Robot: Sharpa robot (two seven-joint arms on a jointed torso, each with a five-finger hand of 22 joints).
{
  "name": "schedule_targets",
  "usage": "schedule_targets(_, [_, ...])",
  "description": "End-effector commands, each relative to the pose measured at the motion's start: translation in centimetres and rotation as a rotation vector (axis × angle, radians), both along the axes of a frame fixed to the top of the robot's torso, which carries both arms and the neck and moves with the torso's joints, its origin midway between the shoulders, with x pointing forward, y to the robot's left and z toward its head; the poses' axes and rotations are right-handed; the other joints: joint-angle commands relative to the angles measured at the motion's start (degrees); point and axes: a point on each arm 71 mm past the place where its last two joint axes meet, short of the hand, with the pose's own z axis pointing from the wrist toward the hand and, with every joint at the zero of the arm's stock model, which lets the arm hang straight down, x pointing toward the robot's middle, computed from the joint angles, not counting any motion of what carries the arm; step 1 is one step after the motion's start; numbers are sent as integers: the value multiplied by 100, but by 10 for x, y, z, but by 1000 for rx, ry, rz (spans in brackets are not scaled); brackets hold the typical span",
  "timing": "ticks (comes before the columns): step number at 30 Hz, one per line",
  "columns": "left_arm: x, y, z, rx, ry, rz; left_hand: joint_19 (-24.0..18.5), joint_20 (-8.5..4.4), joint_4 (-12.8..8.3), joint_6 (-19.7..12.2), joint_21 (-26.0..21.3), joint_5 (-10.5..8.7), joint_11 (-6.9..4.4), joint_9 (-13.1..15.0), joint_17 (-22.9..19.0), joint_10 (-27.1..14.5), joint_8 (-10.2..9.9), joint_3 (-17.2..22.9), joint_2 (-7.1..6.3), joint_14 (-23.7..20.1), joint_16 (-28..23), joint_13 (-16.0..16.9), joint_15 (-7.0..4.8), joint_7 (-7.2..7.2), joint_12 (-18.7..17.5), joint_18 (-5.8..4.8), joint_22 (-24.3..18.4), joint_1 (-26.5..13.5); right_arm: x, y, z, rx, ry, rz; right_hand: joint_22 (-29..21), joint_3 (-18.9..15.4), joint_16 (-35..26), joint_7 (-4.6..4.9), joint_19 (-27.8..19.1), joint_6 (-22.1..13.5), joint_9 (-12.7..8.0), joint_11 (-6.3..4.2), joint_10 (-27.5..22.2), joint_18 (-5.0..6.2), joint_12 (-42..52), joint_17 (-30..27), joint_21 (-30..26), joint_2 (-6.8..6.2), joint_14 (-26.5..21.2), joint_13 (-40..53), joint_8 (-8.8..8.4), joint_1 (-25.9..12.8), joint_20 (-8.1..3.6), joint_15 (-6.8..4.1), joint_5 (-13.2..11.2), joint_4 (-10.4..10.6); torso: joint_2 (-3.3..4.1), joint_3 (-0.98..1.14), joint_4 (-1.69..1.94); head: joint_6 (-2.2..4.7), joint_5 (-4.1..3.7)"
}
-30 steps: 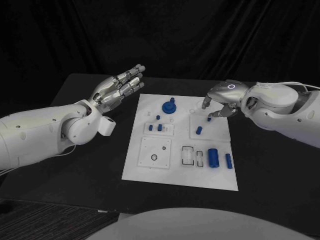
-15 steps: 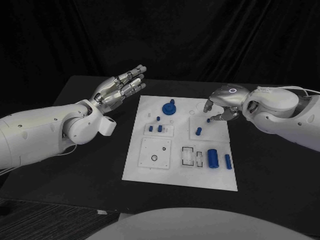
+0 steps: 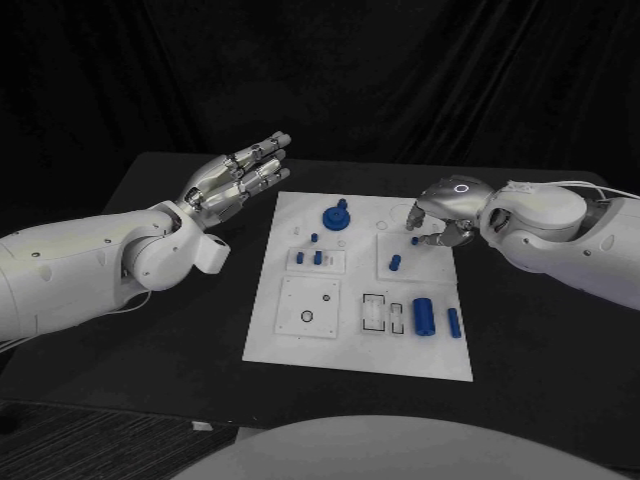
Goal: Assemble the parts on the task board
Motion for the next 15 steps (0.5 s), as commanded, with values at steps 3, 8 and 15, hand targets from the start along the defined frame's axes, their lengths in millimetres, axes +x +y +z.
schedule_targets(3, [-1, -1, 4, -60, -44, -13, 5, 36, -67, 6, 7, 48, 49, 11, -5, -1, 1, 11, 19, -2, -21, 9, 56, 59, 37, 100, 18, 67, 2, 0, -2, 11, -29, -7, 1012, 65, -8, -17, 40, 48, -4, 1, 90, 18, -46, 4, -35, -32, 290, -8, -4, -80, 30, 35, -24, -9, -9, -5, 2, -1, -16])
schedule_targets(8, [-1, -1, 4, -59, -41, -14, 11, 44, -104, 44, 10, 85, 68, 16, -1, 4, 8, 22, 31, 5, -16, 12, 61, 79, 56, 102, 36, 87, 2, 0, -5, 12, -27, -6, 1013, 115, -8, -30, 42, 128, 18, -10, 153, 17, -71, 6, -32, -35, 290, -11, 35, -115, 23, 27, -66, -25, -12, -9, 3, -1, -32])
schedule_targets(15, [-1, -1, 3, -58, -36, -16, 17, 55, -137, 51, 15, 109, 87, 17, 3, 9, 10, 30, 38, 12, -12, 15, 71, 94, 71, 102, 57, 102, 3, 0, -8, 11, -25, -6, 1014, 163, -6, -46, 44, 181, 48, -31, 302, 17, -63, 11, -30, -45, 291, 3, 60, -168, 13, 16, -122, -50, -13, -12, 4, -1, -66])
